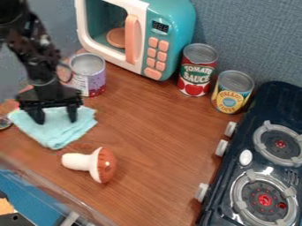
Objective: Moved the cloth to the right side of the fork
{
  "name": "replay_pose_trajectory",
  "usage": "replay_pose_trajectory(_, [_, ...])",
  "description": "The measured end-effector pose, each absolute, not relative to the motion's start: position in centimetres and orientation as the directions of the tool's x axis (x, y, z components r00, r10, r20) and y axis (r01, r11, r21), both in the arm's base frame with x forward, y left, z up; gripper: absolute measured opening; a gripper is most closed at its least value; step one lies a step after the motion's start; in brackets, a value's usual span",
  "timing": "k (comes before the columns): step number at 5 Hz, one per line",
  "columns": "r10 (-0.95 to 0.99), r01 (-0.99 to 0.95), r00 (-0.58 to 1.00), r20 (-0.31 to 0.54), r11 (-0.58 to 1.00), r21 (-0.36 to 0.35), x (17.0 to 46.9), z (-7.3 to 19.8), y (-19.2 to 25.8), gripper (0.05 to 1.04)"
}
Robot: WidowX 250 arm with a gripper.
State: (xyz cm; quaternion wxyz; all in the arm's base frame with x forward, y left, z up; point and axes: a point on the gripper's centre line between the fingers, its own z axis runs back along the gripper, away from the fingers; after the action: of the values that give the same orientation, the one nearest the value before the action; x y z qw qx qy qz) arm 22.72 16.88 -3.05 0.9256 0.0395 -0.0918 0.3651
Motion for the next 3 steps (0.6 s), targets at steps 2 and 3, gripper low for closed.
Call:
replay_pose_trajectory(2, [0.667, -0.675, 0.731, 0.145, 0.738, 0.004, 21.1, -2.8, 17.0, 1.001])
replay_pose_trajectory(3, [0.682, -0.687, 0.720, 0.130, 0.726, -0.008, 21.3, -1.0, 16.4, 1.001])
